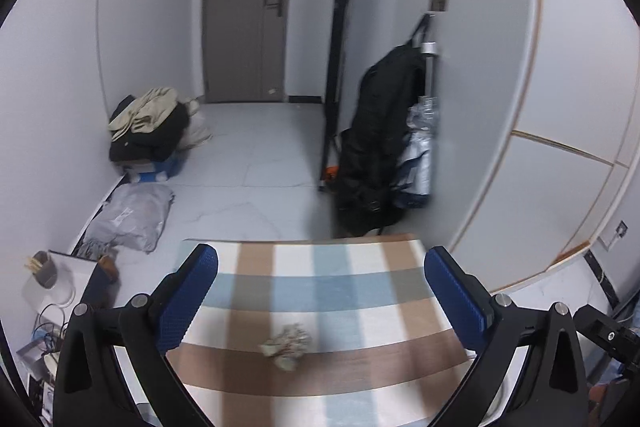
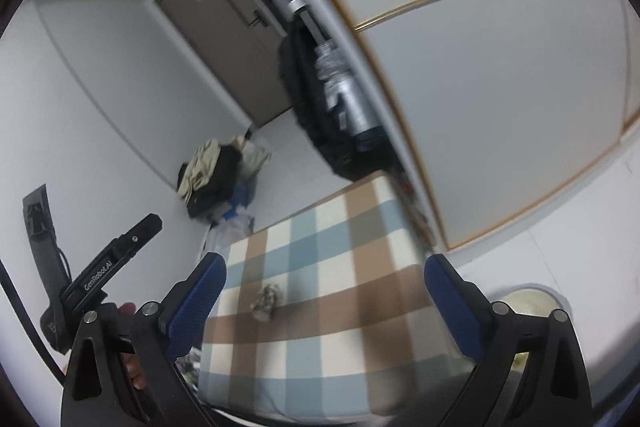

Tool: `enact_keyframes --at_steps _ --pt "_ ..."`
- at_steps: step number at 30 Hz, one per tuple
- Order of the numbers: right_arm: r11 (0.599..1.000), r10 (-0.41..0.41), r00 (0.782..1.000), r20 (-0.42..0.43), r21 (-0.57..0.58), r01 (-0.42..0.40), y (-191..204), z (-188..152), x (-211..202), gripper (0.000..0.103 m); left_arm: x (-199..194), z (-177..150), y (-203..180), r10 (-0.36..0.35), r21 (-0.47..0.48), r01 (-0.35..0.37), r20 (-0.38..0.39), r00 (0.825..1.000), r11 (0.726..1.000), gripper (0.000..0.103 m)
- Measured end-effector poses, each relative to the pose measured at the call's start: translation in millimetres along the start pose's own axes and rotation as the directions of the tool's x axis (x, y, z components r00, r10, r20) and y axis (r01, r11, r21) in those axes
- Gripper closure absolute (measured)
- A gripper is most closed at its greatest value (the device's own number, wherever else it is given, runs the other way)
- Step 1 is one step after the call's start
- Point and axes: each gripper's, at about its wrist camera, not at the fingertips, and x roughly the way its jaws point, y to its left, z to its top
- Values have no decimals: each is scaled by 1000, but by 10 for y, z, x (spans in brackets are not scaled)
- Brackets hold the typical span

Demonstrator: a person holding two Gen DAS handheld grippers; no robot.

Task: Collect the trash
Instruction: 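Move both open grippers back over the crumpled wrapper on the table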

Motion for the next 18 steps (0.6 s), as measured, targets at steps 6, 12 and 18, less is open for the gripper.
enact_keyframes --at_steps 6,12,18 --pt "995 -6 996 -89 -96 -3 390 -89 495 2 107 -105 491 56 -60 -55 8 998 997 1" --pt "976 -30 991 -134 -219 0 713 -180 958 2 229 -189 874 49 -122 -51 -15 999 991 1" --pt "955 -50 971 -236 -297 -23 884 -231 1515 3 401 -269 1156 10 -188 -29 -104 994 982 1"
